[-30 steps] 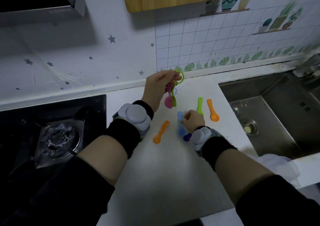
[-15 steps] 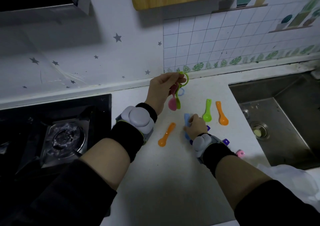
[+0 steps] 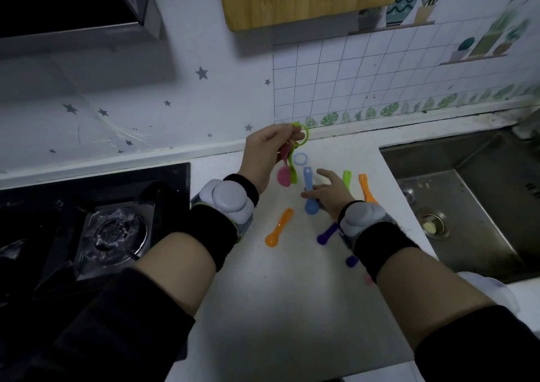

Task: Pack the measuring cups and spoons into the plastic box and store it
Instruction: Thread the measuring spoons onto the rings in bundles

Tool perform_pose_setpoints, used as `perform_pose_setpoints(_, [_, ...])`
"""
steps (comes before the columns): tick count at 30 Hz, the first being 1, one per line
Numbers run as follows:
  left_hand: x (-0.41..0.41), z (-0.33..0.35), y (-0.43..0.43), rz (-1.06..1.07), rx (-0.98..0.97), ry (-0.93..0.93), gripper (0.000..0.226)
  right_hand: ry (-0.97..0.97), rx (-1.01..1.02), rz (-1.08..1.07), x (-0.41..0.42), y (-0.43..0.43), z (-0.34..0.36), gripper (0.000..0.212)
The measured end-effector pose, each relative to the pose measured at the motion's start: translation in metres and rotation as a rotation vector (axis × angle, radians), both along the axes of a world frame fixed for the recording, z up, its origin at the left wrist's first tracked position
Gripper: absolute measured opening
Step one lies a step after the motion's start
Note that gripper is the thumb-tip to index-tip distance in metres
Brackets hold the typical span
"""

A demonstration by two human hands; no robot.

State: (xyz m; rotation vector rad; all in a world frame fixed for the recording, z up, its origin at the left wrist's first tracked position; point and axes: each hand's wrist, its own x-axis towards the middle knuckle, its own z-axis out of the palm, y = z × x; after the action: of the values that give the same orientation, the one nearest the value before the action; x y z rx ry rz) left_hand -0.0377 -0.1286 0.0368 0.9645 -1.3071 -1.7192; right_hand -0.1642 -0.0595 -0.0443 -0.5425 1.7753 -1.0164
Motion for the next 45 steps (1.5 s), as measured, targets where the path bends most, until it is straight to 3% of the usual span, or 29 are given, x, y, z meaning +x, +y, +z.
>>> perform_pose_setpoints(6, [0.006,0.011,0.002,0.034,-0.017,0.025,0.018,-0.214,-0.245,-0.009,-0.002,-0.007,0.053,0.053])
perform_pose_setpoints(15, [0.013,0.031,0.004,0.079,-0.065,0.009,0.018,-0.159,-0.459,0.121,-0.007,-0.002,0.113,0.034])
perform_pose_setpoints(24, [0.009,0.037,0.011,0.096,-0.109,-0.016,0.016,0.155,-0.486,0.298,-0.019,0.004,0.148,0.01])
perform_pose_setpoints(31, [0.007,0.043,0.017,0.093,-0.179,-0.04,0.018,0.84,-0.39,0.576,-0.035,-0.002,0.185,0.011])
perform_pose_setpoints(35, [0.006,0.045,0.019,0.068,-0.22,-0.064,0.015,1.071,-0.334,0.706,-0.035,-0.003,0.2,0.015])
perform_pose_setpoints(45, [0.008,0.05,0.021,0.055,-0.28,-0.118,0.014,1.174,-0.25,0.826,-0.03,-0.002,0.222,0.013])
